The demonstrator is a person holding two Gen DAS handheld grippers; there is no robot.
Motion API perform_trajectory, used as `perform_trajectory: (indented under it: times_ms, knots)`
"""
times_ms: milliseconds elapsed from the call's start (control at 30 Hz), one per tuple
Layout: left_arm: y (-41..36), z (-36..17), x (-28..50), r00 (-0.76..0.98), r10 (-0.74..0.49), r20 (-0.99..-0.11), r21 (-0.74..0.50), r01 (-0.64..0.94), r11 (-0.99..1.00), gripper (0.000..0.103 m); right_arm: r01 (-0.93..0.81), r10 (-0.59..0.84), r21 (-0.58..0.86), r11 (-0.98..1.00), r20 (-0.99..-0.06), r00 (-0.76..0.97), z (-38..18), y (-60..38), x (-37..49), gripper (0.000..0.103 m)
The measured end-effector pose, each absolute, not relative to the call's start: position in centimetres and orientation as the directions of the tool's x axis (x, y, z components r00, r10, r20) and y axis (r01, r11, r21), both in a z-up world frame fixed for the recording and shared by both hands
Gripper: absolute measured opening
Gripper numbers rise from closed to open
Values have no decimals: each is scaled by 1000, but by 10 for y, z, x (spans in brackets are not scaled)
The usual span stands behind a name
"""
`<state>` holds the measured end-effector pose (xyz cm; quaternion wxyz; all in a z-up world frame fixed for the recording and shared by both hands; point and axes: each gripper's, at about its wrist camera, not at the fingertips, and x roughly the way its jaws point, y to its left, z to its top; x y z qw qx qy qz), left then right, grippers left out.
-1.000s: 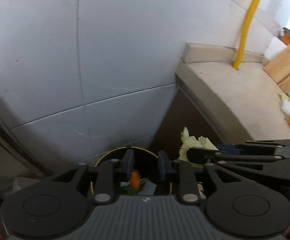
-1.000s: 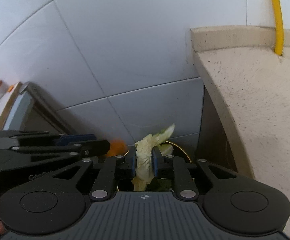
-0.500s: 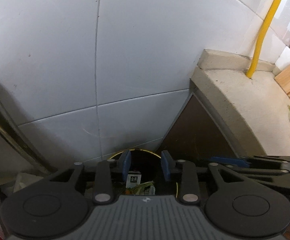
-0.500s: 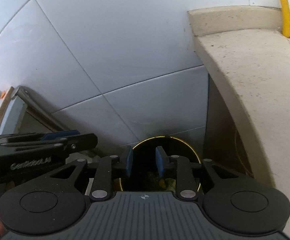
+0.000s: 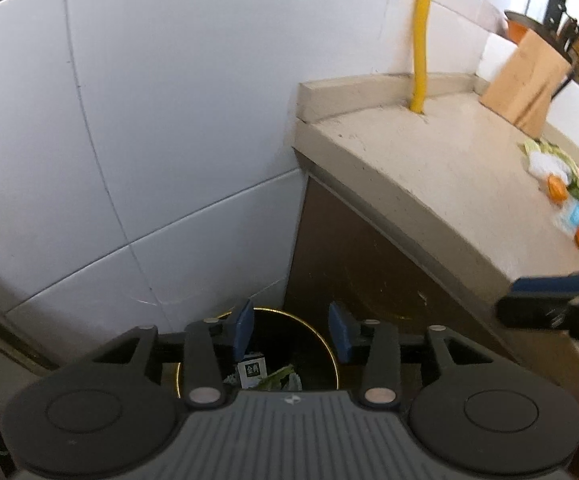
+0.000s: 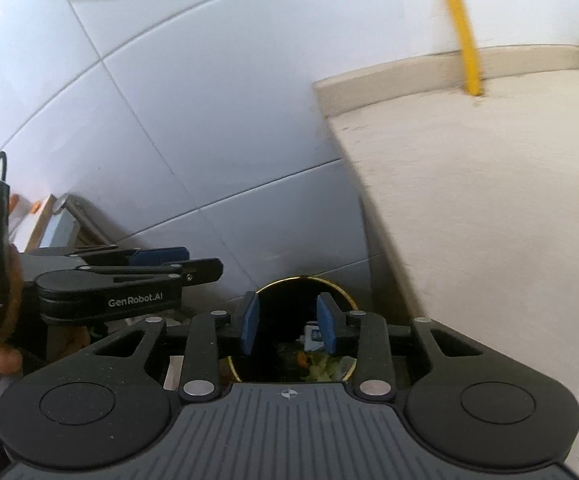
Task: Collect trash
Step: 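Move both tools back up to the counter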
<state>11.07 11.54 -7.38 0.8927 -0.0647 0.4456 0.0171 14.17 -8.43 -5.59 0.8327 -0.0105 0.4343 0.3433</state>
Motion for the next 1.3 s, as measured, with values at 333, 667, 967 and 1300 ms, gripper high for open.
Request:
perform_trajectory:
  times_ms: [333,667,967,1300]
  knots:
    - [85,-59,107,630,-92,-771,-168,-62,984,36,-415,475,272,868,-694,540,-47,-171,138,46]
    - [3,-27,140,662,-223,-716,-200,112,974,49,-263,345,224,938,-642,685,-33,-254,142,55]
    - [-70,-13,176,666,-274,-694,-162,226,961,66,-241,301,181,953,-603,739,-32,-291,152,62]
    - [-130,-20,220,618,-373,-693,-204,328,922,71,-233,286,167,958,-606,742,-36,-305,150,68]
